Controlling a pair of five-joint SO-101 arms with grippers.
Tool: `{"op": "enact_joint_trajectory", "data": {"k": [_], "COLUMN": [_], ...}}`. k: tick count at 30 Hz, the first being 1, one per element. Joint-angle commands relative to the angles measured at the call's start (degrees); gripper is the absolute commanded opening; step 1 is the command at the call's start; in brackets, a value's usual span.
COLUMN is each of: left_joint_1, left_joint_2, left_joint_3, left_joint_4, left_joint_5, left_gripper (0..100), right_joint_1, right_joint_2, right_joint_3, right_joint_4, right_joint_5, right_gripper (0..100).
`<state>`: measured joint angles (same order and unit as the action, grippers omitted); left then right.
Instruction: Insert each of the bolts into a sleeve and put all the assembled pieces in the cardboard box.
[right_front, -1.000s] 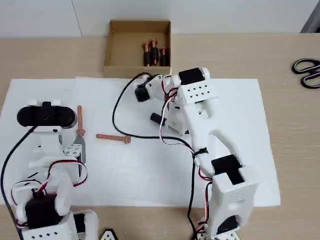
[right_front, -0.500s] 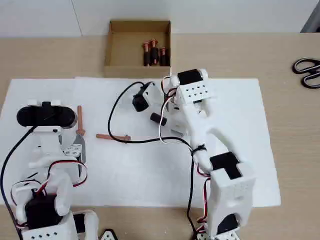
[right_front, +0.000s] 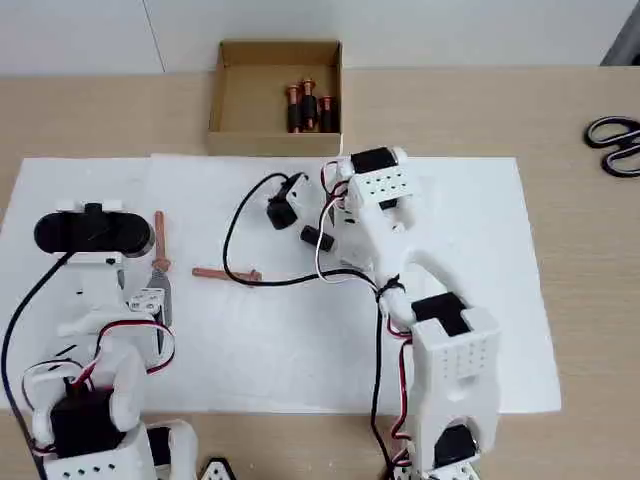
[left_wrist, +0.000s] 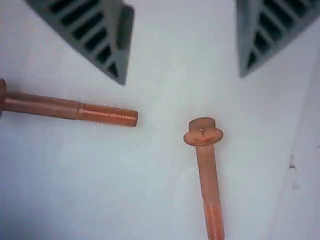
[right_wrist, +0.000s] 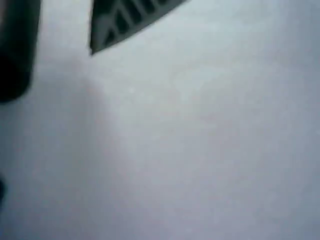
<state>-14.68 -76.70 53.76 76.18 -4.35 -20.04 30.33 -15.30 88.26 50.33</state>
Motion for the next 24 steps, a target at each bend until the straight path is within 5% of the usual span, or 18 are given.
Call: {"op": "enact_joint_trajectory", "data": {"k": [1,7,13,24], "left_joint_1": [-0.09,-0.09,-0.09,-0.09], "left_joint_2": [-0.18,-0.18,-0.18,-0.18], "left_joint_3": [-0.13,-0.13,-0.13,-0.31], "left_joint_4": [-0.88,-0.88,-0.88,-0.88], "left_joint_5": [-0.53,-0.53,-0.53,-0.53], "left_gripper": [14,14,14,14], "right_joint_1": [-0.13,-0.04,-0.04,5.32], "right_joint_2": [0.84,3.47,3.65,3.38], "right_joint_3": [-0.53,-0.53,-0.53,-12.75], "right_joint_4": [-0.22,-0.22,-0.04,7.69], "right_joint_5": [0.53,0.18,0.0,-14.86], "right_gripper": [16.9,16.3,0.4,0.3]}}
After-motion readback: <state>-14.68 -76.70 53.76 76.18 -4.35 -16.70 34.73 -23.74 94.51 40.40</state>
